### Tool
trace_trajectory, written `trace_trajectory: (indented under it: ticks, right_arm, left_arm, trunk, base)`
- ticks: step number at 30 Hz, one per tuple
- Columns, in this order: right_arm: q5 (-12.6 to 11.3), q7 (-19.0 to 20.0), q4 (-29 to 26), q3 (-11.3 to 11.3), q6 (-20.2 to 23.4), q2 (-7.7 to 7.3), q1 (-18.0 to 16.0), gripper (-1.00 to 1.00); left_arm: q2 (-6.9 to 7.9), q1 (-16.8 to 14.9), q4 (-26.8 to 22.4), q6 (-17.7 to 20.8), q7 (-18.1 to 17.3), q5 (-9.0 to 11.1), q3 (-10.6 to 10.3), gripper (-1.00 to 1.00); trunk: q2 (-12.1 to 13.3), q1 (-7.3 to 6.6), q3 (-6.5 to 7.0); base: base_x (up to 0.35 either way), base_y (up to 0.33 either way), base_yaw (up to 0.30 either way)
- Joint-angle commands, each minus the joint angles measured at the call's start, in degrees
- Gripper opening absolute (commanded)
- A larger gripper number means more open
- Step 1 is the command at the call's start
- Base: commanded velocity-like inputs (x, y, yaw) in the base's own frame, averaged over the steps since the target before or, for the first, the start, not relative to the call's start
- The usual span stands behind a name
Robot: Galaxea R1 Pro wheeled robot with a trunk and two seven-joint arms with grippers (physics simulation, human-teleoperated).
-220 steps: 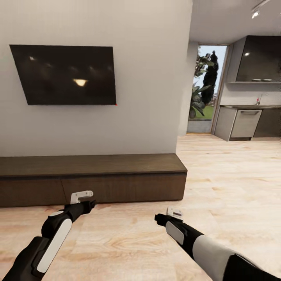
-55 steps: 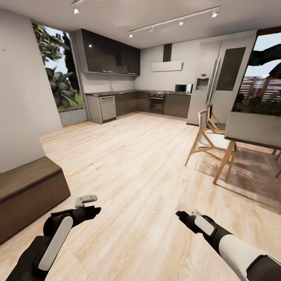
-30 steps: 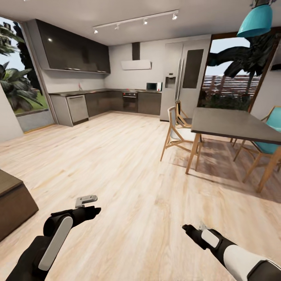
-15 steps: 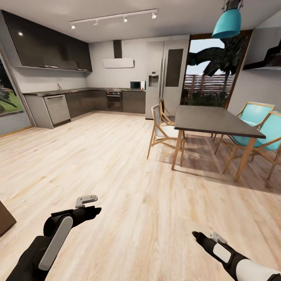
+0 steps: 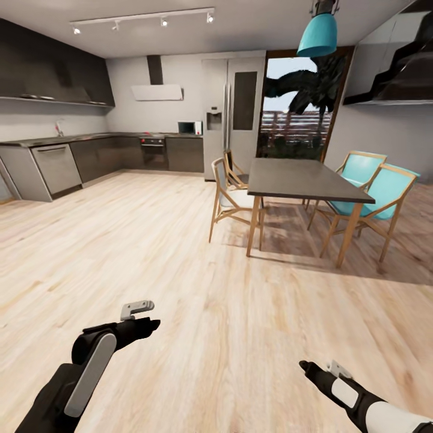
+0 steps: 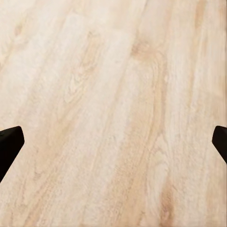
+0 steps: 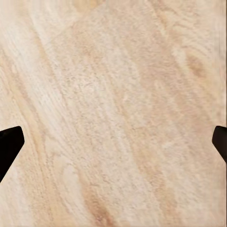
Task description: Place each of the two pumpkins and all three candles from the living room inside a cabinet in the living room (use any cabinet), then make sure every cabinet is closed, and position the cauldron so it is next to a table in the living room.
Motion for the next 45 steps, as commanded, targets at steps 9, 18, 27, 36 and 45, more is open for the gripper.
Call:
trace_trajectory:
  ticks: [9,18,27,36,45]
  right_arm:
    - [-0.45,0.18,-0.04,0.36,0.25,-0.6,-0.03,1.0]
    - [-0.45,0.17,-0.05,0.37,0.18,-0.67,-0.03,1.0]
    - [-0.37,0.27,-0.04,0.37,0.14,-0.67,-0.03,1.0]
    - [-0.46,1.36,0.02,0.37,0.16,-0.67,0.53,1.0]
    - [-0.43,1.51,-0.05,0.37,0.25,-0.67,0.76,1.0]
  left_arm:
    - [-0.03,-0.03,-0.06,0.13,0.6,0.61,-0.11,1.0]
    - [-0.03,-0.03,-0.11,1.89,0.6,0.52,-0.17,1.0]
    - [-0.03,-0.03,-0.12,1.95,0.6,0.52,-0.19,1.0]
    - [-0.03,-0.03,-0.12,1.95,0.6,0.52,-0.16,1.0]
    - [-0.03,-0.03,-0.12,1.95,0.55,0.52,-0.12,1.0]
  trunk:
    - [-0.02,-0.01,-0.43]
    - [-0.02,-0.01,-0.75]
    - [-0.02,-0.01,-0.76]
    - [-0.02,-0.01,-0.76]
    - [-0.02,-0.01,-0.76]
  base:
    - [0.036,-0.019,-0.249]
    - [0.268,-0.12,-0.15]
    - [0.294,-0.13,-0.232]
    - [0.294,-0.147,-0.295]
    - [0.296,-0.156,-0.298]
